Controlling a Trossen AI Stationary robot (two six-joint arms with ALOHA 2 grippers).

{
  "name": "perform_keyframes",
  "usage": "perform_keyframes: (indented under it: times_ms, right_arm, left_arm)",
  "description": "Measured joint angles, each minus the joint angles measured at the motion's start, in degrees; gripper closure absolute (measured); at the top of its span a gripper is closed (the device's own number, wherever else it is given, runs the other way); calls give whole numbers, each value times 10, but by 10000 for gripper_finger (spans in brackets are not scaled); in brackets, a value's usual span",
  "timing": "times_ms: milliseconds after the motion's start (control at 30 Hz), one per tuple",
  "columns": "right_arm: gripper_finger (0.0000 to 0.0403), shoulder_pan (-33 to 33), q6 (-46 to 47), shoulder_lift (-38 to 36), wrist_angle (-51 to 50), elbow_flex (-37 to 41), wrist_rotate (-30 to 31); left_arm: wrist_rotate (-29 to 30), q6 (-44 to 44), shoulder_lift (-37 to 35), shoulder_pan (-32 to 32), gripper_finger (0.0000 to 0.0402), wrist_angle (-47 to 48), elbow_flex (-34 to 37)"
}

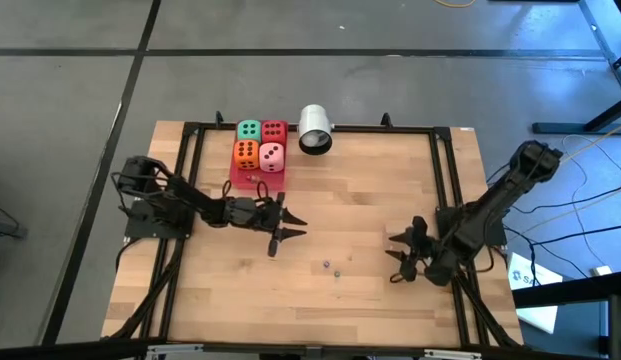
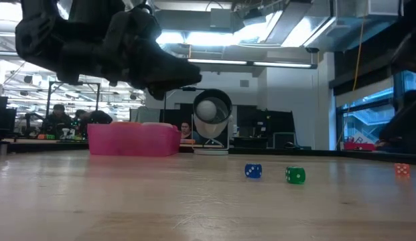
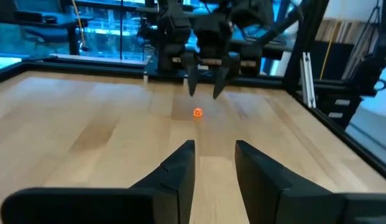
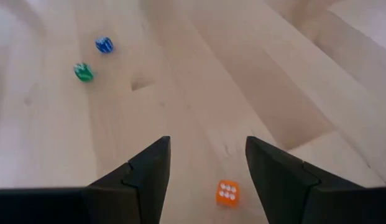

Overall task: Pick & Place Dice
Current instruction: Put the small orange dice into the red bin

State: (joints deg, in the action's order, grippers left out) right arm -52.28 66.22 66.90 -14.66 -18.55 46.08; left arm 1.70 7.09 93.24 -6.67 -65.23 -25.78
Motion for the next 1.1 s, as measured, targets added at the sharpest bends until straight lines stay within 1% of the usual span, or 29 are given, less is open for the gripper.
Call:
perform_keyframes:
  times_ms: [100,267,433,500,667,867,1100]
  right_arm:
    - [192,-10,24,33,0,0,11]
    - [192,-20,68,83,0,0,-20]
    - [192,-34,116,123,3,0,-26]
    - [192,-38,131,134,5,0,-19]
    - [192,-42,156,152,11,-1,-2]
    - [195,-42,158,158,16,-1,4]
    - [228,-41,156,158,16,0,4]
  left_arm:
    - [1,2,6,-9,297,-20,0]
    - [3,2,5,-30,299,-44,-1]
    - [25,0,5,-49,298,-34,-18]
    - [32,-4,5,-56,297,-34,-23]
    - [44,-13,5,-66,299,-31,-24]
    - [49,-13,5,-65,297,-31,-24]
    - [60,-17,5,-65,298,-21,-24]
